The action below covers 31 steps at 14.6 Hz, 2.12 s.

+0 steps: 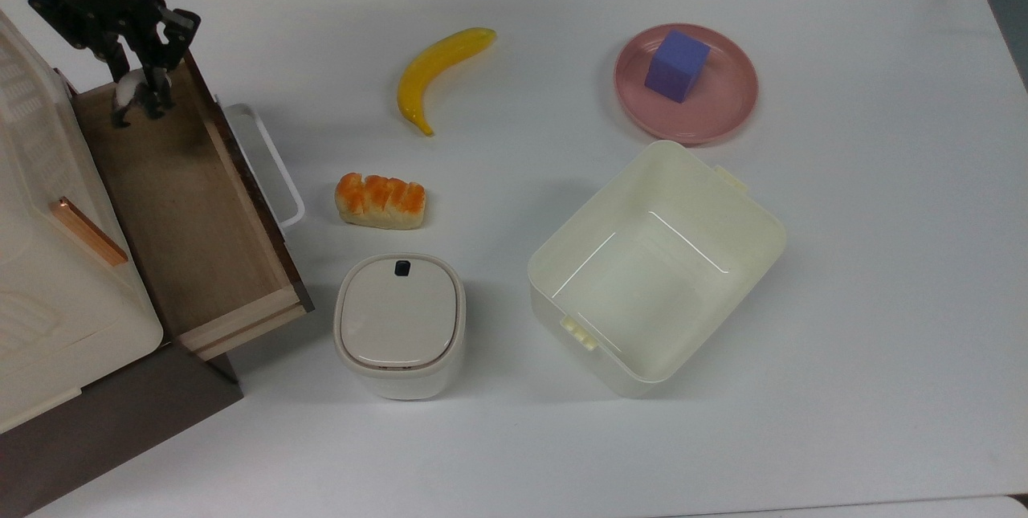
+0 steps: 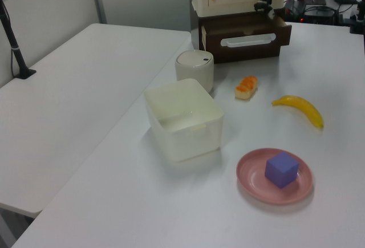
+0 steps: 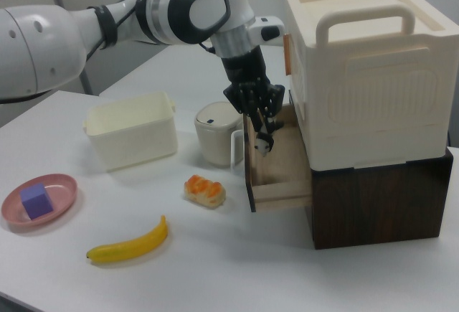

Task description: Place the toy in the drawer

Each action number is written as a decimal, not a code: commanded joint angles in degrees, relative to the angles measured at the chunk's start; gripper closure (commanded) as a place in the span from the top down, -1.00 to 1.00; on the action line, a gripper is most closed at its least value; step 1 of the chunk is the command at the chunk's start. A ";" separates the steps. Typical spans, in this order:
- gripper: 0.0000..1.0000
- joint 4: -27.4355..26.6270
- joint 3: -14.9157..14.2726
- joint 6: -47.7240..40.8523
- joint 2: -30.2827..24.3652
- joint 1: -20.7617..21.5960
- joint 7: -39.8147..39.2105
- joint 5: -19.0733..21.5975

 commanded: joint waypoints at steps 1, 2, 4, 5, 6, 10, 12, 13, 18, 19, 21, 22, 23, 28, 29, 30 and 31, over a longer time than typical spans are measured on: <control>-1.00 -1.05 -0.61 1.15 0.26 0.16 0.77 0.35; -1.00 -1.05 -0.61 1.15 0.79 0.07 0.60 -0.09; -1.00 -1.57 -0.61 2.55 1.49 -0.19 0.33 -2.19; -1.00 -2.36 -0.61 4.04 1.58 -0.63 0.33 -3.07; -1.00 -2.89 -0.61 5.79 1.58 -1.24 0.33 -3.60; -0.60 -3.69 -0.61 5.99 1.58 -1.42 0.42 -3.96; 0.23 -3.86 -0.61 5.99 1.58 -1.42 0.51 -3.96; 0.49 -3.86 -0.61 5.99 1.58 -1.42 0.51 -3.96; 0.98 -3.86 -0.61 5.99 1.58 -1.42 0.59 -4.22; 1.00 -3.86 -0.61 5.99 1.58 -1.42 0.68 -4.13; 1.00 -3.86 -0.52 5.90 1.50 -1.33 0.77 -4.13; 1.00 -3.86 -0.34 5.90 1.41 -1.25 0.86 -4.05; 1.00 -3.86 -0.08 5.73 1.23 -1.07 0.86 -3.96; 1.00 -3.60 1.41 0.48 -3.06 -0.46 0.86 -1.25; 1.00 -3.43 1.85 -2.59 -4.12 -0.46 0.86 0.94; 1.00 -3.42 1.94 -4.71 -5.43 -0.11 0.86 2.88; 1.00 -3.42 2.03 -6.48 -6.49 0.33 0.94 4.38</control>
